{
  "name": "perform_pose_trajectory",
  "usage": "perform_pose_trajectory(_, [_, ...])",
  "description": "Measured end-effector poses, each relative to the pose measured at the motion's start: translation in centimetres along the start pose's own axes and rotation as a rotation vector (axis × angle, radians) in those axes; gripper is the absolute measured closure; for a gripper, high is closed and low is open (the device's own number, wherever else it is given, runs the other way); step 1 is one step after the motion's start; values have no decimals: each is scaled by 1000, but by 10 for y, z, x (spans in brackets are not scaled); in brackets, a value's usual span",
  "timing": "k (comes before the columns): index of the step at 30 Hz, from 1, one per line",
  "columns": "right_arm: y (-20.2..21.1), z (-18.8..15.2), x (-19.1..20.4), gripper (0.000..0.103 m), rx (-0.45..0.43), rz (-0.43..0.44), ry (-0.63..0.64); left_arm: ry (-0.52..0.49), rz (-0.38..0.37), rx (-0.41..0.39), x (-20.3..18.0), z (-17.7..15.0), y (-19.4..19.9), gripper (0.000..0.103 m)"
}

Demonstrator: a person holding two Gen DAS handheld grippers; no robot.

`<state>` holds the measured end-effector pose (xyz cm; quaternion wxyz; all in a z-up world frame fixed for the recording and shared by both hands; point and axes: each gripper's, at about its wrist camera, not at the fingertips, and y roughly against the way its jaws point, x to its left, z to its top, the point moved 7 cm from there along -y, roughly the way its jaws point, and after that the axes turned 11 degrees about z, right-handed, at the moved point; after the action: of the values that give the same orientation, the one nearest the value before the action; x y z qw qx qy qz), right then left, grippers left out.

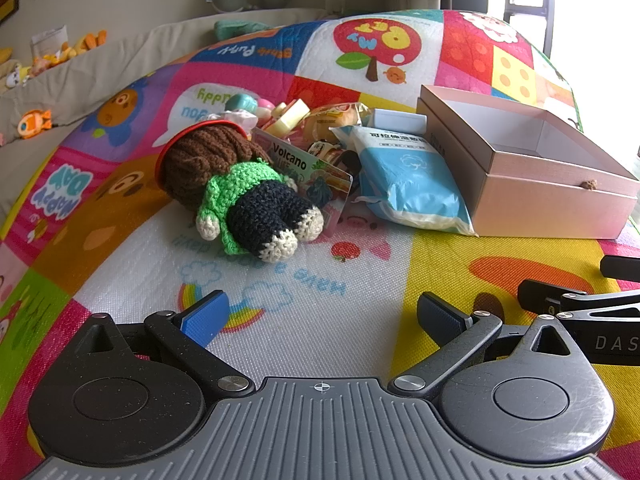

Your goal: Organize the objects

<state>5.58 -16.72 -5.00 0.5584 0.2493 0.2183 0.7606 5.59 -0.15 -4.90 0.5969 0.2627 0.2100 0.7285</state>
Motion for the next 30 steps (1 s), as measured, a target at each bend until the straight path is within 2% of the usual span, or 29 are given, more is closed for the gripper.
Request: perform_pose_trajectory(30, [-1, 1, 1, 0, 0, -3, -5, -2, 3, -2, -3, 0, -2, 0])
